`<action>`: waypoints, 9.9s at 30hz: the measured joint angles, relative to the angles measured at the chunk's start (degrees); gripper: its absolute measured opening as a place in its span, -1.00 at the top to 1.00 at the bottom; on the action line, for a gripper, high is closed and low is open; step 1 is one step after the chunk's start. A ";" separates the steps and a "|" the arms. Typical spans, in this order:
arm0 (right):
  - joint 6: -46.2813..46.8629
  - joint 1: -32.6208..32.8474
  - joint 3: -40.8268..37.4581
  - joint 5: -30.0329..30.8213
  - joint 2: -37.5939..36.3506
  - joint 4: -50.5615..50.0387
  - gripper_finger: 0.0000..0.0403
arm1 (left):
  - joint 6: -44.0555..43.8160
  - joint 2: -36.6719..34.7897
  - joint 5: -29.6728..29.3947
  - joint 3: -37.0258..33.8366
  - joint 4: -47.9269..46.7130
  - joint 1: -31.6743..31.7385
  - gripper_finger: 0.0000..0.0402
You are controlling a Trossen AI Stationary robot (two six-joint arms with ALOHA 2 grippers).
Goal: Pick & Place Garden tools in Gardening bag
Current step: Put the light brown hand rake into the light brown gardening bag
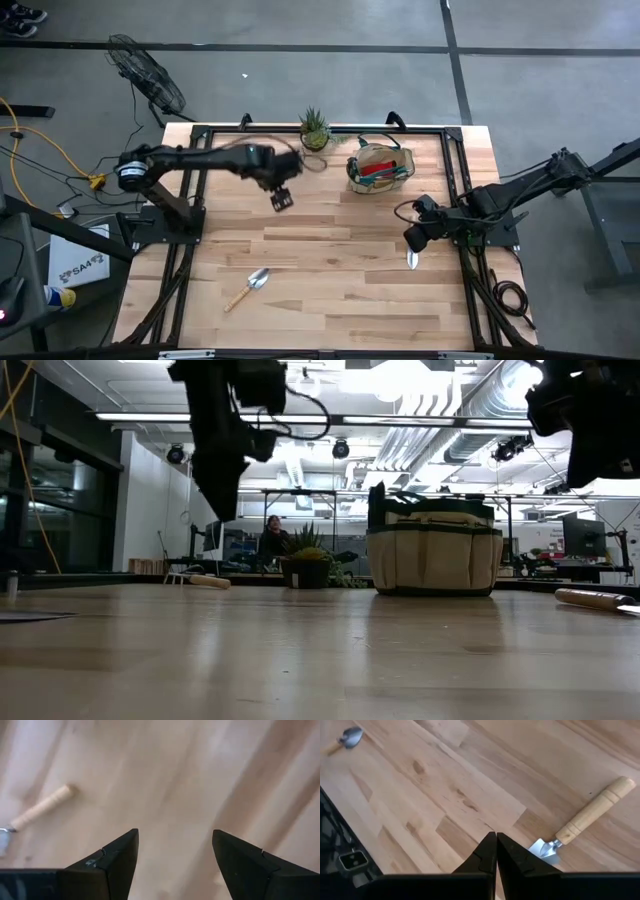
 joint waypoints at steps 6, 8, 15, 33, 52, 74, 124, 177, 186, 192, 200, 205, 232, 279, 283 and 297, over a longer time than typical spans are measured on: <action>1.15 0.00 0.00 1.70 0.00 0.45 0.99 | 21.96 0.34 7.38 0.04 1.09 12.99 -0.23; 1.16 0.00 0.00 2.34 0.00 0.43 0.99 | 30.83 0.34 9.46 0.04 0.82 16.83 -0.23; 1.21 -0.01 0.00 4.56 0.00 0.43 0.99 | 56.41 2.12 9.95 0.02 0.83 25.99 -0.23; 1.91 -0.11 0.00 6.93 0.00 1.19 0.99 | 71.49 13.17 1.11 0.04 5.41 29.75 -0.23; 2.72 -0.12 0.00 6.93 0.00 1.17 0.98 | 80.14 14.09 8.76 0.04 6.87 37.73 -0.23; 2.72 -0.11 0.00 6.93 0.00 1.52 0.98 | 81.57 18.87 6.06 0.09 7.38 37.73 0.10; -9.20 -0.11 0.02 3.87 0.00 11.06 0.99 | 6.73 0.55 10.77 0.11 16.41 5.77 0.69; -42.77 13.80 0.02 60.93 4.01 57.36 0.98 | 0.84 4.66 -53.04 2.25 68.01 -26.05 0.69; -55.00 14.35 0.02 63.26 8.87 68.01 0.98 | 5.48 11.54 -53.19 9.93 68.04 -26.05 0.69; -57.90 14.53 0.02 64.24 8.87 69.59 0.98 | 6.08 14.35 -55.28 12.98 67.99 -26.05 0.69; -59.19 14.05 0.02 63.94 8.87 69.67 0.72 | 12.85 18.58 -55.68 18.40 67.98 -26.03 0.69; -57.40 14.05 0.02 64.11 8.87 69.69 0.31 | 15.20 20.18 -56.26 21.11 68.19 -26.03 0.69; -60.45 6.09 0.02 47.29 7.48 73.98 -0.11 | 30.61 22.81 -54.31 21.66 71.39 -26.03 0.69; -25.73 -0.87 0.02 46.03 6.10 67.91 -0.11 | 46.12 22.79 -52.00 21.62 71.15 -22.97 0.69; -25.75 -0.87 0.02 47.42 6.18 67.90 -0.11 | 47.32 22.79 -49.95 21.59 71.03 -22.92 0.69; -26.03 -0.87 0.02 48.77 6.21 67.67 0.32 | 47.50 22.74 -49.21 21.59 70.68 -22.97 0.69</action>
